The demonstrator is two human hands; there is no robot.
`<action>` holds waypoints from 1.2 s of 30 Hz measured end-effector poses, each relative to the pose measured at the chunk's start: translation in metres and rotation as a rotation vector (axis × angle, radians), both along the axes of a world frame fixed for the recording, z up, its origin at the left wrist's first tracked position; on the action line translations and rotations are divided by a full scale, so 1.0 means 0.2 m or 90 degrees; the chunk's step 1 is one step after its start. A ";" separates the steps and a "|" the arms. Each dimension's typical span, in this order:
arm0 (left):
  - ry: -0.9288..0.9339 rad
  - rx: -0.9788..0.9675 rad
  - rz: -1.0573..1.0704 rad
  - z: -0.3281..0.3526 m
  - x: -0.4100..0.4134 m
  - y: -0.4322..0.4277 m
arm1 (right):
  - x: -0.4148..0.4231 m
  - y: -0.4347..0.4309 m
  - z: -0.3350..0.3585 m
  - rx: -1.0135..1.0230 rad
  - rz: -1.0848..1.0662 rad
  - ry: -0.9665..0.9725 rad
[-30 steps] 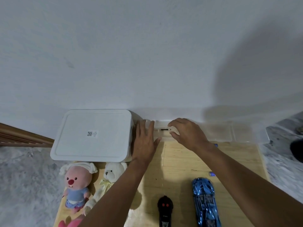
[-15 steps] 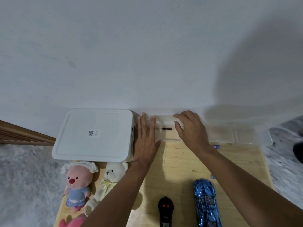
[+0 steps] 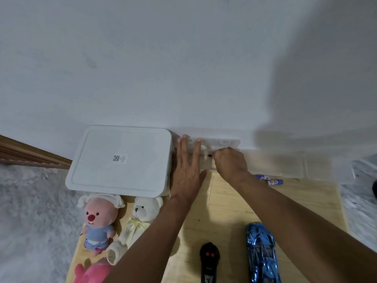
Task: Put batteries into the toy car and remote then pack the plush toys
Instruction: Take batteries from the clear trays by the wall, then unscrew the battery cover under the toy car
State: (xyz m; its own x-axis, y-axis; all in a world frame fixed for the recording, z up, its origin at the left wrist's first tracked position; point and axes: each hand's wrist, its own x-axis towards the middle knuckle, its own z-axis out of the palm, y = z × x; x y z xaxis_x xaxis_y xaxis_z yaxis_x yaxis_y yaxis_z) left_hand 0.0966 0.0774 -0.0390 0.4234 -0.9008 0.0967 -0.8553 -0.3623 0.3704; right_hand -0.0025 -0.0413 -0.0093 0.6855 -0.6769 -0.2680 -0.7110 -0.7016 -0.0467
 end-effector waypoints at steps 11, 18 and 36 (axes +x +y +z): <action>0.022 -0.027 -0.005 0.00 0.00 0.01 | -0.03 0.01 -0.01 0.053 -0.062 -0.135; -0.032 0.078 0.018 0.06 -0.03 0.03 | -0.25 0.13 0.04 0.228 -0.215 -0.497; 0.148 0.228 -0.205 0.20 -0.33 0.31 | -0.90 0.39 0.24 0.261 -0.413 -0.289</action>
